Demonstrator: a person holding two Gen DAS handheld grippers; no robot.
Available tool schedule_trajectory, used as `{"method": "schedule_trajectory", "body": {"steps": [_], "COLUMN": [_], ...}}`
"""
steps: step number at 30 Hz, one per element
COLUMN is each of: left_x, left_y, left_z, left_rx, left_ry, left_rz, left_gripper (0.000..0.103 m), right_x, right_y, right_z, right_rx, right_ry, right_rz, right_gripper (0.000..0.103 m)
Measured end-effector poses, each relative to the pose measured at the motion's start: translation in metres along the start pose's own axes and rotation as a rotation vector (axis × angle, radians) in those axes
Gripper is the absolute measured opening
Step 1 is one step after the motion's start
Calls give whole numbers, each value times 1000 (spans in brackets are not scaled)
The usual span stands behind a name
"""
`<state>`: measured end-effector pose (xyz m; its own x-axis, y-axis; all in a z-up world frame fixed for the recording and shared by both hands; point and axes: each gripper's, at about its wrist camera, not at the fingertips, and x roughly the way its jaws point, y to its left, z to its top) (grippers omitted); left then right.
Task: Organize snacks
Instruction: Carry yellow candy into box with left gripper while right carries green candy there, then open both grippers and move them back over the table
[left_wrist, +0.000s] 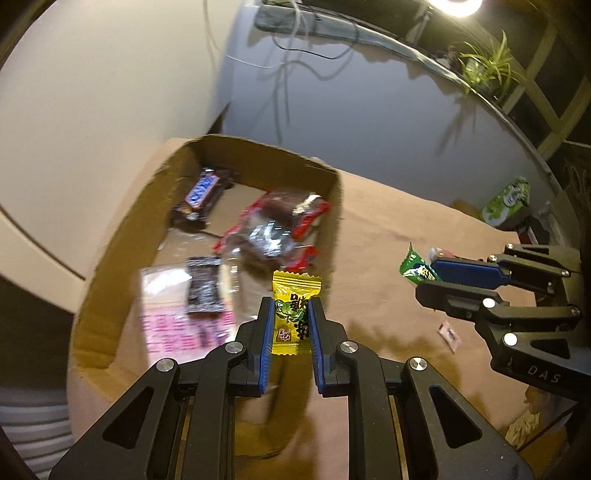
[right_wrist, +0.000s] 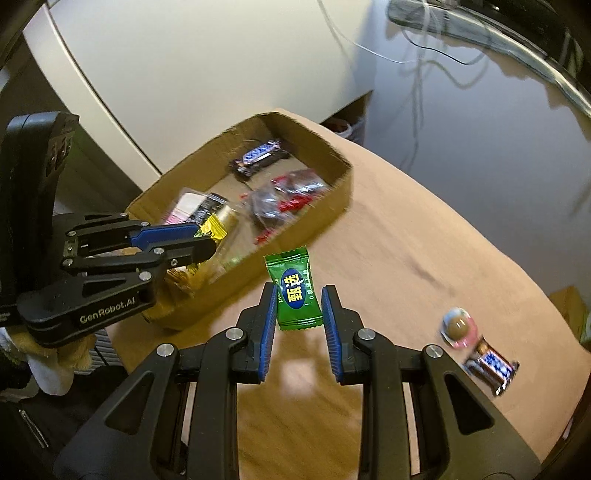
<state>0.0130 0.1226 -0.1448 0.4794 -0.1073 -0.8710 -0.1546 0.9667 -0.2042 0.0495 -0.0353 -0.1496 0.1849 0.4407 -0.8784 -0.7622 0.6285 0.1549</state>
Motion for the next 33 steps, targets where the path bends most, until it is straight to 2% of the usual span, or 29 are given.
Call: {"method": "schedule_trajectory", "body": {"steps": [11, 22, 23, 24, 26, 27, 28, 33], "left_x": [-8, -10, -9, -9, -9, -10, -10, -11], "left_y": [32, 42, 43, 43, 45, 45, 46, 45], "left_z": [-5, -5, -5, -5, -5, -5, -5, -6], "left_rx": [-72, -99, -100, -103, -105, -106, -107, -104], "left_ry": [-11, -13, -12, -10, -11, -12, -12, -12], "left_rz": [39, 42, 45, 51, 54, 56, 59, 59], "left_gripper": [16, 17, 20, 27, 32, 32, 32, 32], "right_x": [31, 44, 44, 44, 45, 44, 43, 38], "right_y": [38, 50, 51, 52, 53, 54, 53, 48], "right_z": [36, 47, 47, 48, 49, 49, 49, 47], "right_rx": [-89, -127, -128, -130, -132, -133, -131, -105], "right_ry": [30, 41, 40, 40, 39, 33, 23, 11], "right_rz": [34, 46, 47, 46, 41, 37, 32, 29], "right_gripper": [26, 26, 27, 27, 36, 48, 56, 59]}}
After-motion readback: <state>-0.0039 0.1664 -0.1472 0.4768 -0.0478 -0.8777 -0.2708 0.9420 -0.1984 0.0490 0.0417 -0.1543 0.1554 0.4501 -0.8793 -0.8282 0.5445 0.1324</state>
